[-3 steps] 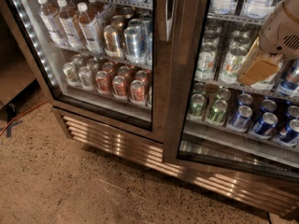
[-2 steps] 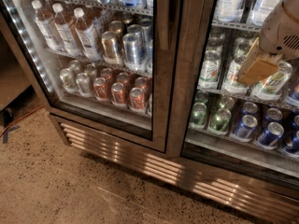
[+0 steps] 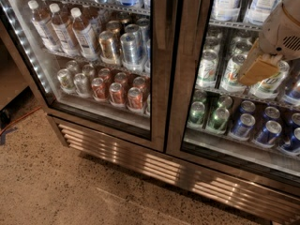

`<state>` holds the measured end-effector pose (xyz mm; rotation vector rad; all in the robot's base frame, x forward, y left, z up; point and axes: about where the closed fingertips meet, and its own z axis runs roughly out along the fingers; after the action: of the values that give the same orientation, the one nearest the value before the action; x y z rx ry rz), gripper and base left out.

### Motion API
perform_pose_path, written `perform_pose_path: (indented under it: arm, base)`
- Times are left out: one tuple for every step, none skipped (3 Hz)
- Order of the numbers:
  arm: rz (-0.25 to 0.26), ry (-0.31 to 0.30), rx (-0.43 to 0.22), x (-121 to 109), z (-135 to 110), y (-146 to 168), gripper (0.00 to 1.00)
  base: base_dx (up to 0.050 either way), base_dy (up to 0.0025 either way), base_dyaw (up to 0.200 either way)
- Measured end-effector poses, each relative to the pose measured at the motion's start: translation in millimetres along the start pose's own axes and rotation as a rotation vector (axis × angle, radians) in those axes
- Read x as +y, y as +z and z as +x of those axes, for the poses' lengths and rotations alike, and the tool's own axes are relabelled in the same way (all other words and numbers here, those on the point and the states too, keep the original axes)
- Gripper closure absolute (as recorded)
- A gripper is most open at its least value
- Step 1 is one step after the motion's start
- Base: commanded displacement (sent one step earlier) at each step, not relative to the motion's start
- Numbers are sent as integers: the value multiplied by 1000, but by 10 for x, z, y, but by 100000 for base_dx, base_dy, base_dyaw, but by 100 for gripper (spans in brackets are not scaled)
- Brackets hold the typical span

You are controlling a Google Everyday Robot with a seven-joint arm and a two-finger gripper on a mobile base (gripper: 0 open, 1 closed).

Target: Close right fridge door

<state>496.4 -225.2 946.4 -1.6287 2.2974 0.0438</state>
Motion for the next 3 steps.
perform_pose_path:
  arm:
    - [0,0,0,0,0,0,100]
    - [0,0,0,0,0,0,100]
    - [0,0,0,0,0,0,100]
  base:
    - [-5000,0,0]
    - [1,0,19603]
    - [-4,6,-19262]
